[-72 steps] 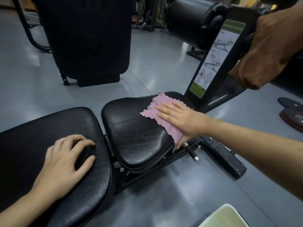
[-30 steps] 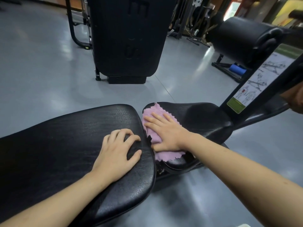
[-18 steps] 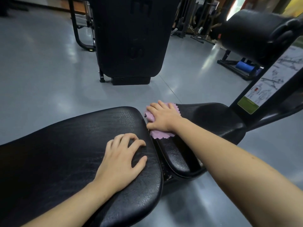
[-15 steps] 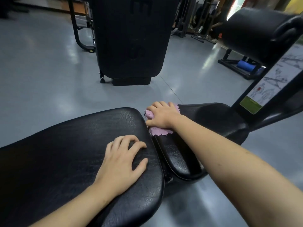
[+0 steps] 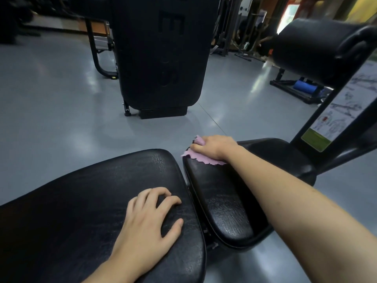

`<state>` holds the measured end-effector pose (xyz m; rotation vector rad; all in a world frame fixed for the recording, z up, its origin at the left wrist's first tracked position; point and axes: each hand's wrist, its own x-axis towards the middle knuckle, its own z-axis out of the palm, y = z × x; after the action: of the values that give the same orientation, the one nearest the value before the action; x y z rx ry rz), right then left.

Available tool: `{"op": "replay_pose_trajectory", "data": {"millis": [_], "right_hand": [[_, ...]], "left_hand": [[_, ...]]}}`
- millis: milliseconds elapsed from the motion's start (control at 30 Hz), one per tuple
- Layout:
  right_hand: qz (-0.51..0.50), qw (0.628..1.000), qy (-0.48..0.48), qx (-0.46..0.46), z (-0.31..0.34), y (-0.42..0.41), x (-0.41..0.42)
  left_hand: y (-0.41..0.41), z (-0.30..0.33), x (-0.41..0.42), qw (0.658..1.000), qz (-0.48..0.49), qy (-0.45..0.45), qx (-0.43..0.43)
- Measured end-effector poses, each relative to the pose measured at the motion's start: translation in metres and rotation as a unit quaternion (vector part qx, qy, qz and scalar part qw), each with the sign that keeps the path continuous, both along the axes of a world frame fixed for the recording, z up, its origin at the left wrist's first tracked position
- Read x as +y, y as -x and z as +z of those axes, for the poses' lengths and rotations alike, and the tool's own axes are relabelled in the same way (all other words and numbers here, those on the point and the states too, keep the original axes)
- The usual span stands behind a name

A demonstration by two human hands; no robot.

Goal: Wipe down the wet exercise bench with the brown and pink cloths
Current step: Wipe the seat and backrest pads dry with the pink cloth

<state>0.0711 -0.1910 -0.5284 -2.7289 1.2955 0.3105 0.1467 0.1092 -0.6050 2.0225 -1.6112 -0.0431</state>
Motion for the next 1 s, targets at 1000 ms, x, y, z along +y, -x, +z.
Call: {"op": "replay_pose_trajectory", "data": {"millis": [1000], "right_hand": [[-0.061, 0.987, 0.147, -0.009, 0.005, 0.175, 0.04]], "left_hand": [[0.002, 0.0, -0.001, 0.999, 0.002, 0.014, -0.033]]}}
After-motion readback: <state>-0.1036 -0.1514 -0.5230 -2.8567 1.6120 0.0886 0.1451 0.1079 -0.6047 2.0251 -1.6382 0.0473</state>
